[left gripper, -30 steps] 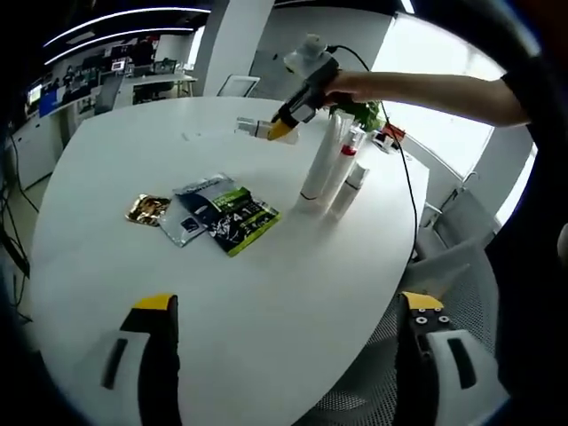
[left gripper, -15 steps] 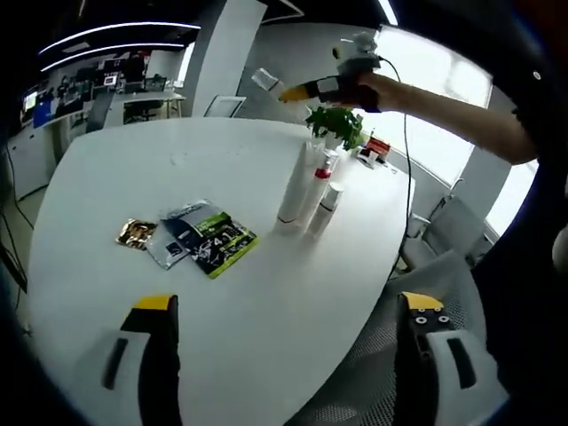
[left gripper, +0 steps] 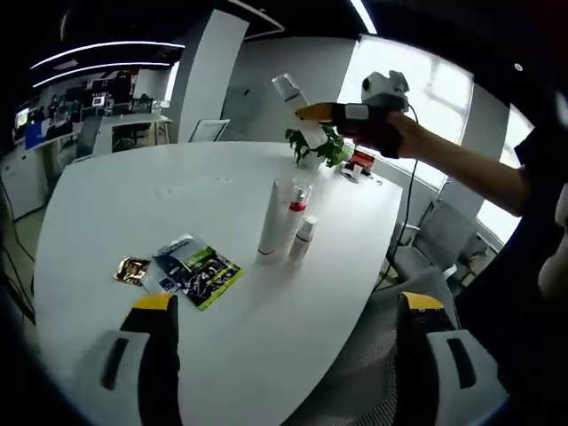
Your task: Arrange the skincare products in the storage area until every visible bottle or jar stands upright without overlapping.
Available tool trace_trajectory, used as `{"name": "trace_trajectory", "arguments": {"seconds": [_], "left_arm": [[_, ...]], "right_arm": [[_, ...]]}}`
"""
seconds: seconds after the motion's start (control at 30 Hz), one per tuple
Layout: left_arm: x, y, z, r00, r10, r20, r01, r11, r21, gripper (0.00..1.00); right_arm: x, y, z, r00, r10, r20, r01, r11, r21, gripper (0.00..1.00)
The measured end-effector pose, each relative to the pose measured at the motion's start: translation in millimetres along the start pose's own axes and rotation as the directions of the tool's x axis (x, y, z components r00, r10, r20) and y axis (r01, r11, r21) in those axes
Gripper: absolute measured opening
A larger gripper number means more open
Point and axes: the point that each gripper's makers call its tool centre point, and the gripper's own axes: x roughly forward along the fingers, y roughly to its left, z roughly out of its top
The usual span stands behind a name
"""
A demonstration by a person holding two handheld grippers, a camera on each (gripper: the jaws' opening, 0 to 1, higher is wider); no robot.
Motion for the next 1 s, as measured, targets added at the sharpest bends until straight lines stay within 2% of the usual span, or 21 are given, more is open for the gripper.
{"name": "trace_trajectory", "arguments": {"seconds": [0.13,0.33,0.4,0.5,0.6,0.67,0.7,0.73,0.77,0.83,0.87,0.9,0.93,0.97,1.0], "left_arm": [[-1,-7.6,9.9,1.0,-0.012,0.013,0.012,1.0,0.009,0.97],[-4,-11.6,19.9,0.999,-0.023,0.03,0.022,1.0,0.013,0.97],[-5,-12.7,22.8,0.999,-0.027,0.032,0.026,1.0,0.016,0.97],[-7,-16.5,30.7,0.998,-0.039,0.05,0.039,0.999,0.012,0.97],[-8,-21.8,39.1,0.996,-0.054,0.067,0.053,0.999,0.013,0.97],[-9,-26.7,46.7,0.995,-0.068,0.079,0.067,0.998,0.019,0.97],[-10,-30.7,51.6,0.993,-0.081,0.088,0.08,0.997,0.024,0.97],[-10,-33.8,56.0,0.99,-0.096,0.099,0.094,0.995,0.025,0.97],[-10,-38.5,63.1,0.986,-0.119,0.117,0.116,0.993,0.027,0.97],[-13,-49.7,78.9,0.972,-0.167,0.164,0.166,0.986,0.022,0.97],[-13,-50.5,80.5,0.971,-0.171,0.167,0.17,0.985,0.021,0.97],[-13,-54.4,89.4,0.962,-0.198,0.189,0.196,0.98,0.032,0.96],[-13,-56.1,92.1,0.96,-0.206,0.19,0.202,0.979,0.038,0.96],[-12,-58.8,95.8,0.956,-0.219,0.194,0.214,0.976,0.046,0.96],[-12,-60.8,97.2,0.955,-0.229,0.19,0.222,0.973,0.059,0.95]], "right_arm": [[-7,5,-2.8,0.998,0.015,0.057,-0.019,0.997,0.068,0.19],[-17,12,-3.2,0.992,0.039,0.122,-0.053,0.992,0.116,0.19],[-20,13,-2.7,0.988,0.05,0.147,-0.068,0.991,0.116,0.19],[-26,25,0.3,0.974,0.096,0.207,-0.119,0.988,0.098,0.19],[-34,47,6.5,0.937,0.187,0.297,-0.216,0.974,0.07,0.19],[-38,57,5.6,0.92,0.232,0.317,-0.266,0.961,0.07,0.19],[-39,58,4.6,0.916,0.233,0.326,-0.265,0.962,0.058,0.19],[-42,67,6.1,0.891,0.29,0.35,-0.324,0.945,0.041,0.19],[-44,70,7.1,0.879,0.305,0.368,-0.344,0.938,0.043,0.19],[-51,85,7.1,0.837,0.377,0.397,-0.427,0.903,0.041,0.19],[-51,85,4.3,0.841,0.369,0.396,-0.419,0.907,0.044,0.19],[-53,92,2.8,0.827,0.4,0.396,-0.452,0.891,0.043,0.19],[-56,97,1.7,0.811,0.428,0.399,-0.482,0.876,0.04,0.19],[-57,97,0.9,0.807,0.43,0.404,-0.487,0.872,0.045,0.19],[-60,103,-0.5,0.79,0.457,0.409,-0.523,0.85,0.06,0.19]]}}
